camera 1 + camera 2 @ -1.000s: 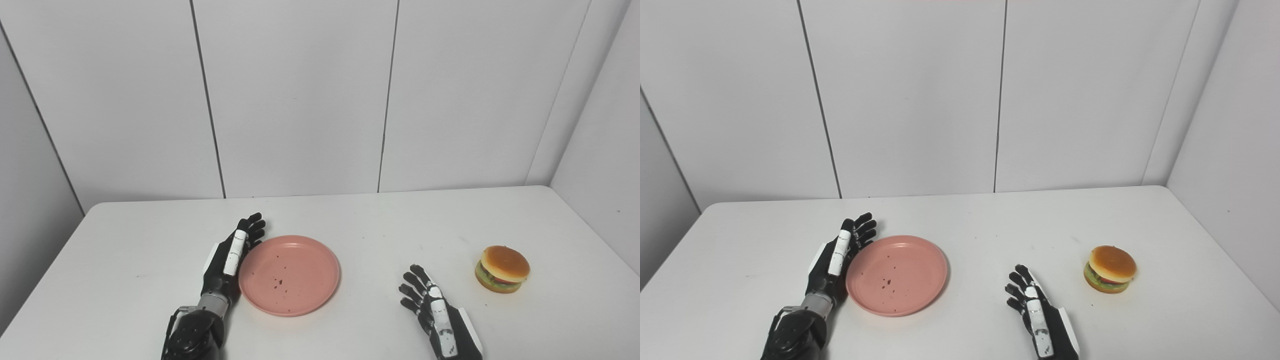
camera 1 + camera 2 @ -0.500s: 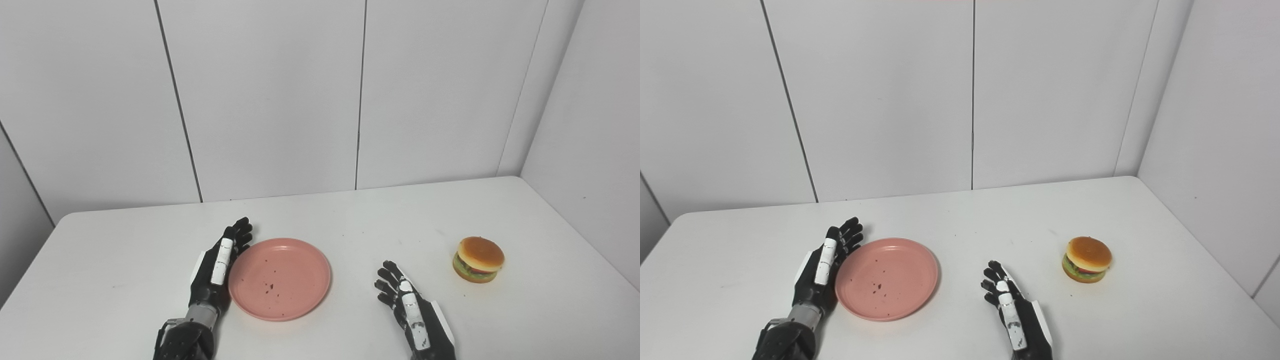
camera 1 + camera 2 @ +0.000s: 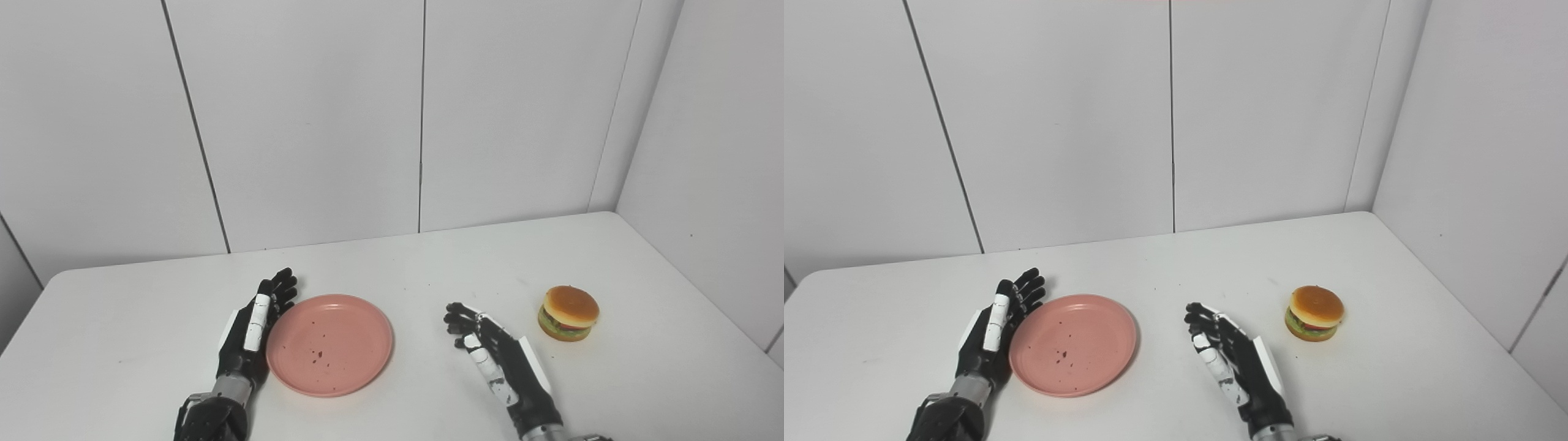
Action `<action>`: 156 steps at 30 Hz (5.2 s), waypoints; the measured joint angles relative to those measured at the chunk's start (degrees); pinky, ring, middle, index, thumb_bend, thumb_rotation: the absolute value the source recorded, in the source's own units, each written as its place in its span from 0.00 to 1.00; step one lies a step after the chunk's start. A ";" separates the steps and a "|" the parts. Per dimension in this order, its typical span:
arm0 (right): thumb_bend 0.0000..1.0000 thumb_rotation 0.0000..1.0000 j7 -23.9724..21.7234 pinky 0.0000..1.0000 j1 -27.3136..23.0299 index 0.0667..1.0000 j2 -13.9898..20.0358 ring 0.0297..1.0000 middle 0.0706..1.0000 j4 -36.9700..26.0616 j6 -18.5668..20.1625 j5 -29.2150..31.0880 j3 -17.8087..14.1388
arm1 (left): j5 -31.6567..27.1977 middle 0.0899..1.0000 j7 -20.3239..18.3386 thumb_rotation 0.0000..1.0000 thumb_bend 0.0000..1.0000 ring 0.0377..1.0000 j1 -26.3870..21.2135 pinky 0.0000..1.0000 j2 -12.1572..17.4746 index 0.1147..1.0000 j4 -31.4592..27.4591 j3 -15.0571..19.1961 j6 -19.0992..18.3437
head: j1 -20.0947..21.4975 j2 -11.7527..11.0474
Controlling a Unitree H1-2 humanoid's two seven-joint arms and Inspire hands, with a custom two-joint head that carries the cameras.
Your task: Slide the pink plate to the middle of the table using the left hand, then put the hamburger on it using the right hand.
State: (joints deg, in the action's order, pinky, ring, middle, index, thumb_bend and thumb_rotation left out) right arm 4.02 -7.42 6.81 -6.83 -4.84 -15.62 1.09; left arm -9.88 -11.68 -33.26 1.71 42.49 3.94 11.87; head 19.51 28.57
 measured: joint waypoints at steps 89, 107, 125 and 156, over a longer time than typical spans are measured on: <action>0.51 0.14 20.68 0.23 -19.96 0.45 21.59 0.28 0.34 41.52 4.55 -28.77 12.44 | 0.21 0.89 -0.74 0.91 0.90 0.92 -1.00 0.94 0.68 0.83 1.59 -1.62 0.19 | -2.20 0.00; 0.51 0.14 15.90 0.19 -19.94 0.43 23.60 0.23 0.29 35.02 4.40 -27.19 12.30 | 0.23 0.89 -0.20 0.91 0.89 0.92 -0.56 0.93 0.64 0.82 0.16 -1.73 -1.06 | -3.95 0.00; 0.50 0.14 5.35 0.20 -21.87 0.44 20.26 0.24 0.31 16.07 4.44 -27.62 11.97 | 1.84 0.87 2.57 0.91 0.88 0.90 -0.46 0.91 -0.74 0.80 -0.90 -2.50 -1.59 | -9.57 -0.27; 0.50 0.15 3.96 0.24 -28.44 0.44 10.93 0.28 0.35 22.74 -2.85 -28.03 17.20 | 5.07 0.85 6.89 0.92 0.88 0.90 -0.50 0.90 -6.95 0.80 -1.37 -4.26 -1.86 | -24.43 0.17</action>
State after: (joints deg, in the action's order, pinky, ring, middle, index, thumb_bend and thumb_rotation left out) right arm 7.98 -35.86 17.74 15.91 -7.69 -43.64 18.30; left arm -4.81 -4.78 -33.77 -5.23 41.12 -0.32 10.01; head -4.92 28.74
